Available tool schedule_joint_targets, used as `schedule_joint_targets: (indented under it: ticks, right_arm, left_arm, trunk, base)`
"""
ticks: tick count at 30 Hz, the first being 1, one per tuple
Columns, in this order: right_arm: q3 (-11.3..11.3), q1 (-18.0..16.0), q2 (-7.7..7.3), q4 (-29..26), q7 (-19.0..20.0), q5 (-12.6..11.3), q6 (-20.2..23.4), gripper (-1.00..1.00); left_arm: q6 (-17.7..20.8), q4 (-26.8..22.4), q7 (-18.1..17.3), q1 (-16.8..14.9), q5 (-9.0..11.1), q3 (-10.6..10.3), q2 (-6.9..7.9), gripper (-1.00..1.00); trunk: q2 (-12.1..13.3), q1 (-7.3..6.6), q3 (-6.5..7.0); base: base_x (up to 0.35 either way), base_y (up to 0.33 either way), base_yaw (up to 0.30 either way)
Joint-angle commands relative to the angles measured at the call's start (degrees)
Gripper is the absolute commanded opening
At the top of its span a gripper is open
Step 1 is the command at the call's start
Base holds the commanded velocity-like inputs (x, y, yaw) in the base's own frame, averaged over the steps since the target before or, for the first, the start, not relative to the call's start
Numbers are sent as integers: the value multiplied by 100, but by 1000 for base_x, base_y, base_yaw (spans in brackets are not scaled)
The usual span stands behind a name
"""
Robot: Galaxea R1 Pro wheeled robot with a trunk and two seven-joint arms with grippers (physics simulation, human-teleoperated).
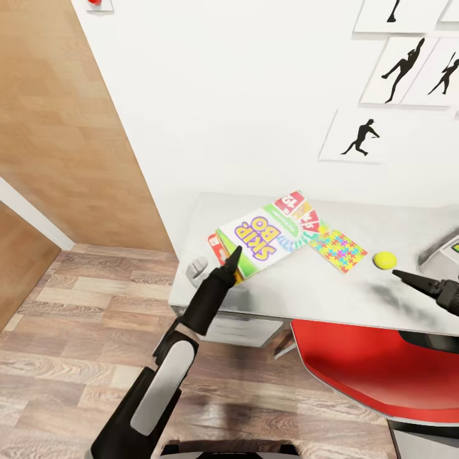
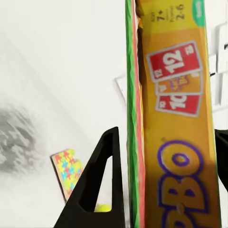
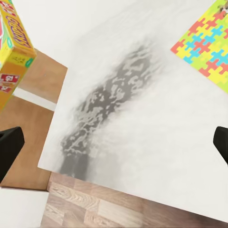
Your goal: Put all the toys in the child's room - the three board games (two on the bed and one on the table), the two jigsaw puzzles on the table, and the tennis ball on the table - inside the toy box on the table in the child's room.
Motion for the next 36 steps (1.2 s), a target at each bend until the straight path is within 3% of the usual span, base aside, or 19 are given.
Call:
schedule_joint_targets:
  ticks: [1,4,9,13,21,23,28,31,36]
  right_arm:
    - [6,-6,40,1,42,20,28,100]
    - [30,-5,241,1,50,-2,28,100]
    - [100,-9,689,1,56,-28,28,100]
    - [258,-14,957,1,58,-36,28,100]
    - [620,-32,1304,1,58,-40,28,100]
    - [704,-51,1506,1,55,-40,28,100]
    - [765,-67,1828,1,52,-38,28,100]
    - [779,-70,1959,1,51,-35,28,100]
    - [787,-75,2053,1,56,-33,28,100]
  left_arm:
    - [-136,39,-12,-7,73,-107,-23,-100]
    - [-367,112,-2,-18,72,-315,-69,-100]
    - [-531,177,2,-43,38,-463,-101,-100]
    - [-580,228,6,-69,20,-506,-113,-100]
    - [-613,338,-14,-92,41,-532,-123,-100]
    - [-625,400,-42,-96,72,-534,-124,-100]
    - [-675,462,-72,-97,90,-539,-125,-100]
    - [-716,483,-86,-97,94,-542,-125,-100]
    - [-746,511,-144,-98,91,-544,-125,-100]
  trunk:
    - [-9,3,-7]
    - [-9,3,-7]
    - [-9,3,-7]
    - [-9,3,-7]
    - [-9,3,-7]
    - [-9,3,-7]
    - [-9,3,-7]
    - [-9,3,-7]
    - [-9,3,-7]
  base:
    - [0,0,0]
    - [0,0,0]
    - [0,0,0]
    - [0,0,0]
    - [0,0,0]
    - [0,0,0]
    - [0,0,0]
    - [0,0,0]
    - [0,0,0]
